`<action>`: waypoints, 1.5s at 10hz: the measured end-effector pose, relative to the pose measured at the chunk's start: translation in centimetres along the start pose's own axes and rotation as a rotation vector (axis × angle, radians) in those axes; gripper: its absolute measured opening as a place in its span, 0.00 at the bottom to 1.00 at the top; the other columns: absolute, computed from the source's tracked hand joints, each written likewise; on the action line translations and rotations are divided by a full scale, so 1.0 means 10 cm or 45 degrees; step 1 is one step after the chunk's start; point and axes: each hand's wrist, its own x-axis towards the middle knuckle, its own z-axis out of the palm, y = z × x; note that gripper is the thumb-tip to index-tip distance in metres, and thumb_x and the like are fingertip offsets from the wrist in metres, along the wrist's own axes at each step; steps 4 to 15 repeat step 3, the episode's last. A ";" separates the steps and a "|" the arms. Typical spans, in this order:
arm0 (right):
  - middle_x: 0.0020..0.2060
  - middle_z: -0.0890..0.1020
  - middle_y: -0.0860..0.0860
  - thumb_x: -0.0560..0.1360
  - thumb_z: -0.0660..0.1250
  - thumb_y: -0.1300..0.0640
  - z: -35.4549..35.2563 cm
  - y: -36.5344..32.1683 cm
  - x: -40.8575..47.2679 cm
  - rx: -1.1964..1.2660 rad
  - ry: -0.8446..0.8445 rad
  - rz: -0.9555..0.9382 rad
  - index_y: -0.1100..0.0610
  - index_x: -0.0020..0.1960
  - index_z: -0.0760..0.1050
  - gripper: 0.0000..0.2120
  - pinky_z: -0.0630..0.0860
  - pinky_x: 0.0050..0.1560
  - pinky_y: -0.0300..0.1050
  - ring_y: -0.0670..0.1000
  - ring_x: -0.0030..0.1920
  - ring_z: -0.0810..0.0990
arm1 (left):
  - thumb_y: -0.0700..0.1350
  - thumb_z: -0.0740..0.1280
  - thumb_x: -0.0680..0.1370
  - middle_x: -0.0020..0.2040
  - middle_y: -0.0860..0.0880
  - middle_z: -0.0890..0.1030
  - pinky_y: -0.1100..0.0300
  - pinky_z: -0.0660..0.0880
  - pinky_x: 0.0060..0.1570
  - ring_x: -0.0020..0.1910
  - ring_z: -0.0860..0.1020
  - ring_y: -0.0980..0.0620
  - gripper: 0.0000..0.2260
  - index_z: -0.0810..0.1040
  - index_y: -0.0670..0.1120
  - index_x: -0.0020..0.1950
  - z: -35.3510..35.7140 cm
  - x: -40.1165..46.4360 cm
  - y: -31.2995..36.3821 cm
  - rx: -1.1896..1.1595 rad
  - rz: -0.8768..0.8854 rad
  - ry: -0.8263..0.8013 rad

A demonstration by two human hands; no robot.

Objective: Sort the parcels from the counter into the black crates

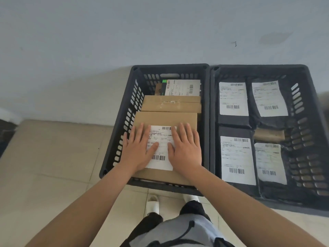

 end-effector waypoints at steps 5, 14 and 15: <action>0.79 0.66 0.54 0.83 0.62 0.58 -0.35 -0.27 -1.05 0.500 0.280 0.066 0.57 0.78 0.66 0.24 0.48 0.81 0.49 0.57 0.82 0.55 | 0.62 0.57 0.84 0.84 0.52 0.55 0.45 0.50 0.81 0.83 0.51 0.49 0.30 0.56 0.52 0.83 -0.11 -0.77 0.11 -0.745 0.120 0.144; 0.79 0.66 0.54 0.83 0.62 0.58 -0.35 -0.27 -1.05 0.500 0.280 0.066 0.57 0.78 0.66 0.24 0.48 0.81 0.49 0.57 0.82 0.55 | 0.62 0.57 0.84 0.84 0.52 0.55 0.45 0.50 0.81 0.83 0.51 0.49 0.30 0.56 0.52 0.83 -0.11 -0.77 0.11 -0.745 0.120 0.144; 0.79 0.66 0.54 0.83 0.62 0.58 -0.35 -0.27 -1.05 0.500 0.280 0.066 0.57 0.78 0.66 0.24 0.48 0.81 0.49 0.57 0.82 0.55 | 0.62 0.57 0.84 0.84 0.52 0.55 0.45 0.50 0.81 0.83 0.51 0.49 0.30 0.56 0.52 0.83 -0.11 -0.77 0.11 -0.745 0.120 0.144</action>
